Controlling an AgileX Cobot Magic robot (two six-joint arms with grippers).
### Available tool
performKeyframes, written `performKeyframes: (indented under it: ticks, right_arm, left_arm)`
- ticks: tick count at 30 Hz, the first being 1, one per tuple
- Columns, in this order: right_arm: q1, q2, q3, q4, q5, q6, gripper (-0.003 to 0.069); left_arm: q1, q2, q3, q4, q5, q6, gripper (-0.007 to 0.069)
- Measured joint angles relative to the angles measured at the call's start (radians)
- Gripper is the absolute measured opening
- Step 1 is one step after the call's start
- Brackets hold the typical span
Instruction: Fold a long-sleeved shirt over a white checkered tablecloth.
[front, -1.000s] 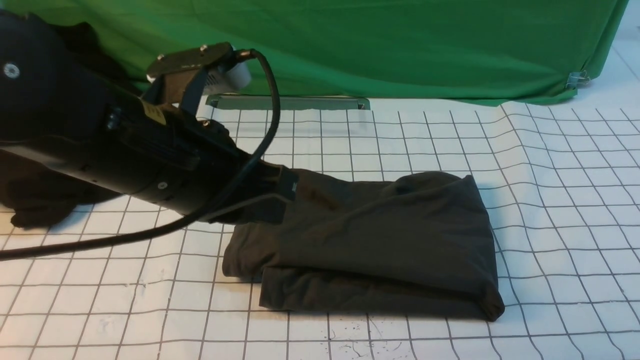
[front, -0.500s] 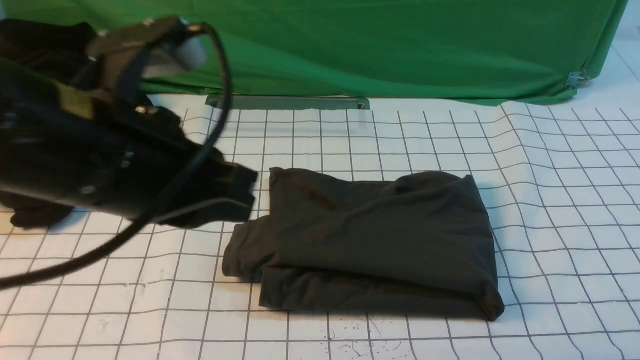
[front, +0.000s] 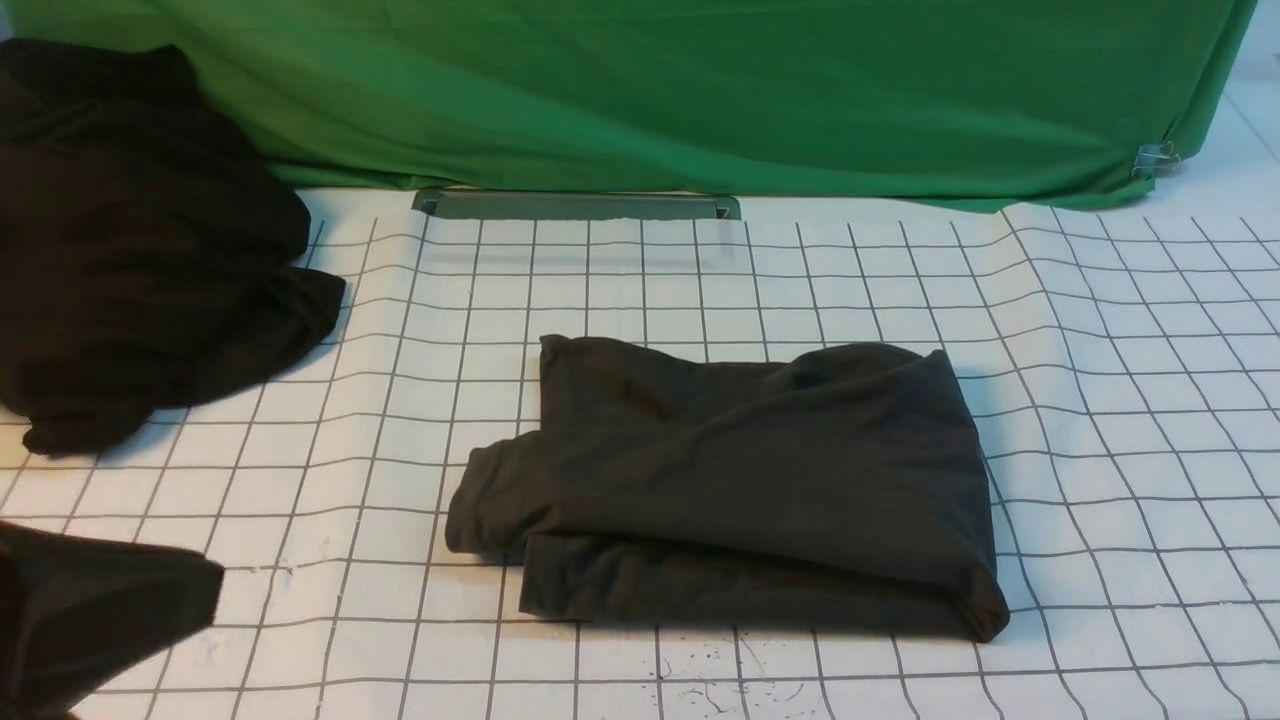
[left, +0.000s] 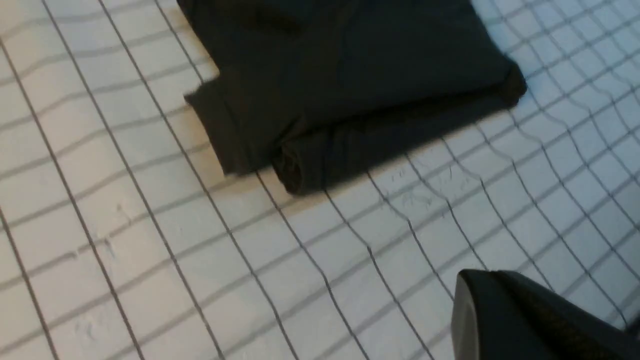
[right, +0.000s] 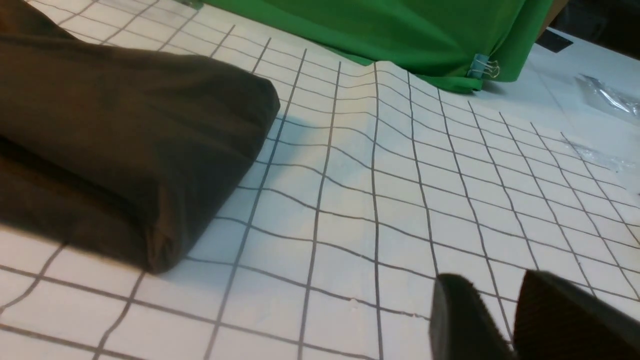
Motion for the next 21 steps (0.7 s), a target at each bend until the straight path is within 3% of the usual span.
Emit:
performKeyframes:
  ticks: [4, 9, 11, 16, 21]
  right_arm:
    - [0.0, 0.0, 0.0, 0.0, -0.001, 0.0, 0.0182]
    - [0.0, 0.0, 0.0, 0.0, -0.002, 0.0, 0.0197]
    - [0.0, 0.0, 0.0, 0.0, -0.003, 0.0, 0.0202]
    - [0.0, 0.0, 0.0, 0.0, -0.004, 0.0, 0.0213]
    - [0.0, 0.0, 0.0, 0.0, -0.004, 0.0, 0.0224]
  left_arm:
    - [0.0, -0.164, 0.284, 0.111, -0.561, 0.015, 0.0007]
    - [0.0, -0.229, 0.5, 0.146, -1.143, 0.016, 0.0007]
    - [0.0, -0.234, 0.555, 0.147, -1.28, 0.016, 0.0007]
    - [0.0, -0.235, 0.658, 0.147, -1.404, 0.034, 0.0007]
    - [0.0, -0.235, 0.714, 0.147, -1.385, 0.12, 0.0007]
